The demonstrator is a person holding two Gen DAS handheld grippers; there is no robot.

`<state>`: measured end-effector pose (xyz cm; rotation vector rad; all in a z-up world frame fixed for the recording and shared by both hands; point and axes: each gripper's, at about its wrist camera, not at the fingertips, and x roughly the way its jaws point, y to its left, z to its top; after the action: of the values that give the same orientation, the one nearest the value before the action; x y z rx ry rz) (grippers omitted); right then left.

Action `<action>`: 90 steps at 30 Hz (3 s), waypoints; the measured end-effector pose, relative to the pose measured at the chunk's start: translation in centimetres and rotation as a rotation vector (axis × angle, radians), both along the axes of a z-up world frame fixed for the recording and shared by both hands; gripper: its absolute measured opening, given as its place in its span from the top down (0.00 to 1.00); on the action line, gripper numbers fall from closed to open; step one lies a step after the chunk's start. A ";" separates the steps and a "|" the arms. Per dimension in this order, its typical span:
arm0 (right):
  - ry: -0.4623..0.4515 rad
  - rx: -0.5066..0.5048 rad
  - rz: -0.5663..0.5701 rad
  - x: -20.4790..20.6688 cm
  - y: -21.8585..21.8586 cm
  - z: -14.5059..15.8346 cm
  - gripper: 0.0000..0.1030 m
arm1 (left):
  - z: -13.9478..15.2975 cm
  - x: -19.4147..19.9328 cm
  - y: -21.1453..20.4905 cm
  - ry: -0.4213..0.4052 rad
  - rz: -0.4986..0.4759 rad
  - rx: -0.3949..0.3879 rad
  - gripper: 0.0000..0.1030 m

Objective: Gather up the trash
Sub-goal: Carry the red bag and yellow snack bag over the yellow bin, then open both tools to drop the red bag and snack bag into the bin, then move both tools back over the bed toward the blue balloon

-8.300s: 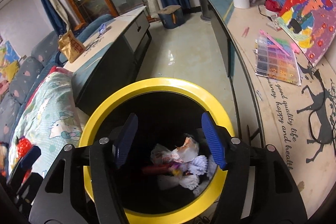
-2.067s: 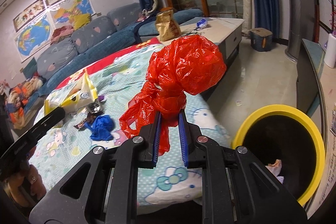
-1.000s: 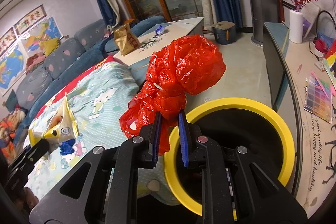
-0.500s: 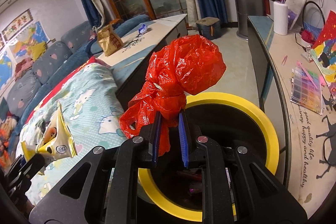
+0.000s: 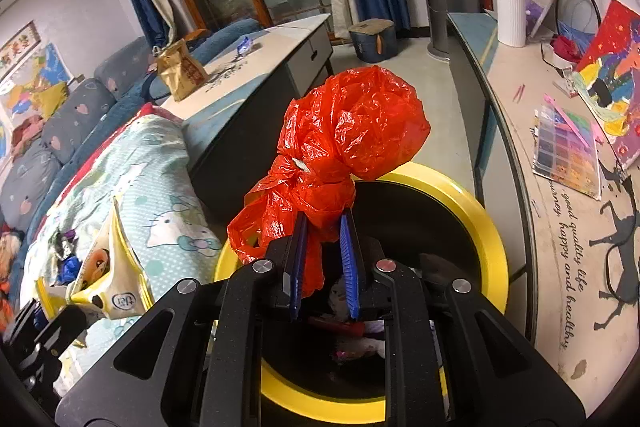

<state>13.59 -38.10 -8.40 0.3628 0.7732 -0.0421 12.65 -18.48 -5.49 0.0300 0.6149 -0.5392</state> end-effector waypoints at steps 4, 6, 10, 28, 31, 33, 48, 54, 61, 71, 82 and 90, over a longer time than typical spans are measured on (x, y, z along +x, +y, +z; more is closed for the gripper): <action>0.016 -0.002 -0.020 -0.1 -0.6 -0.6 0.88 | -0.6 0.3 -1.3 0.006 -0.024 0.014 0.72; 0.024 -0.004 -0.030 -0.1 -1.0 -0.9 0.88 | -0.8 0.6 -1.8 0.010 -0.034 0.021 0.72; 0.041 -0.006 -0.047 -0.2 -1.8 -1.5 0.88 | -1.2 0.9 -2.8 0.015 -0.050 0.031 0.72; 0.100 0.000 -0.065 -0.3 -3.1 -3.4 0.88 | -3.6 4.4 -6.0 0.054 -0.069 0.092 0.72; 0.102 0.020 -0.068 -0.3 -3.4 -3.3 0.87 | -3.5 5.2 -6.5 0.058 -0.072 0.095 0.72; 0.101 0.047 -0.086 -0.4 -3.8 -3.4 0.79 | -3.4 5.6 -7.0 0.052 -0.071 0.094 0.70; 0.076 0.055 -0.108 -0.8 -3.1 -2.8 0.44 | -2.7 4.6 -3.5 0.057 0.008 0.010 0.07; 0.057 0.038 -0.070 -0.7 -1.6 -2.0 0.42 | -1.9 3.9 -1.0 0.045 0.072 -0.014 0.07; 0.032 0.017 -0.029 -0.7 0.5 -1.0 0.38 | -0.7 3.2 1.7 0.010 0.134 -0.031 0.07; -0.004 -0.015 0.067 -0.9 4.1 0.3 0.36 | 1.1 1.7 5.3 -0.040 0.211 -0.064 0.07; -0.070 -0.032 0.177 -1.7 8.1 2.0 0.30 | 2.3 0.8 9.5 -0.073 0.319 -0.097 0.07; -0.097 -0.047 0.258 -2.4 11.0 2.8 0.28 | 2.8 0.2 12.4 -0.088 0.386 -0.113 0.07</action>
<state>11.22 -27.08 -5.58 0.2164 0.7165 0.1979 12.89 -6.10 -2.70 -0.1682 0.4875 -0.1968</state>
